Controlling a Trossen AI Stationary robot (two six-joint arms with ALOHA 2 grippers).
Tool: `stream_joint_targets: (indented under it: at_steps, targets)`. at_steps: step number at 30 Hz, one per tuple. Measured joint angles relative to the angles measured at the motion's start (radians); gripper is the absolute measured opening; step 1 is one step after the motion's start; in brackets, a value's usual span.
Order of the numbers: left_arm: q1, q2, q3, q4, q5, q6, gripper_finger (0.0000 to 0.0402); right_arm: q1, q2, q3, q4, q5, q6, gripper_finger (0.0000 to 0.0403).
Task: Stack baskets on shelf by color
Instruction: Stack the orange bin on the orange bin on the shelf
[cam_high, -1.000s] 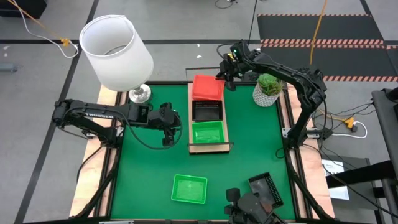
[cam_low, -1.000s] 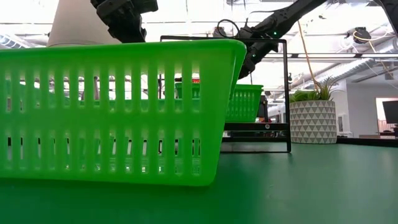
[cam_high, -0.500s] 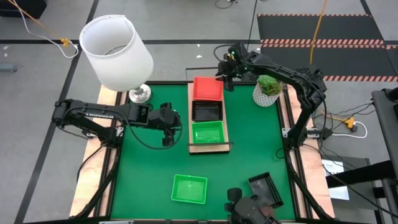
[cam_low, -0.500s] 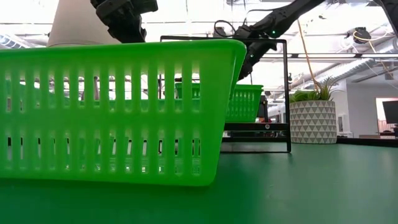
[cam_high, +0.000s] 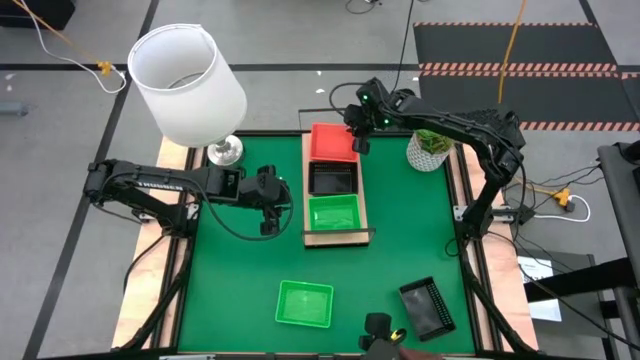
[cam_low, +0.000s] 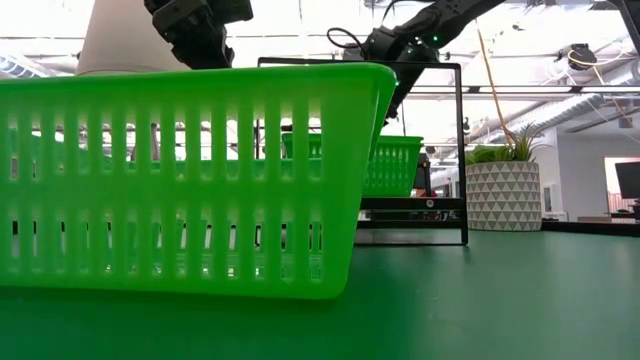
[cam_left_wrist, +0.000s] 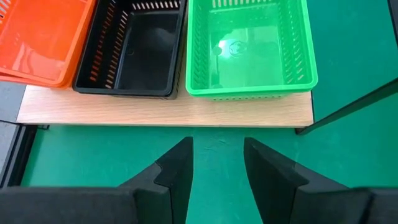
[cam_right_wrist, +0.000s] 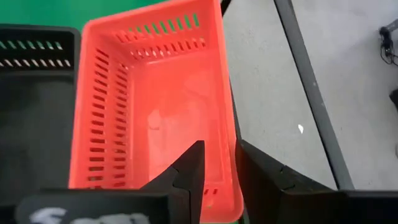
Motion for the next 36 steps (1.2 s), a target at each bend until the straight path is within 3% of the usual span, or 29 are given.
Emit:
stream_joint_targets:
  at_steps: [15,22,26,36]
  targets:
    - [-0.001,0.0,-0.001,0.0,0.0,0.007,0.0145,-0.002,0.0,-0.071,0.065,0.027,-0.059,0.0078]
    - [-0.001,0.0,-0.001,0.003,0.0,0.017,0.0145,-0.003,0.0,-0.102,0.132,0.024,-0.075,0.0015]
    - [-0.001,0.0,-0.002,0.003,0.0,0.022,0.0145,-0.013,0.0,-0.102,0.15,0.017,-0.075,0.0013]
    - [-0.001,0.0,-0.002,0.016,0.0,0.023,0.0145,-0.096,-0.002,-0.102,0.145,-0.174,-0.018,0.0008]
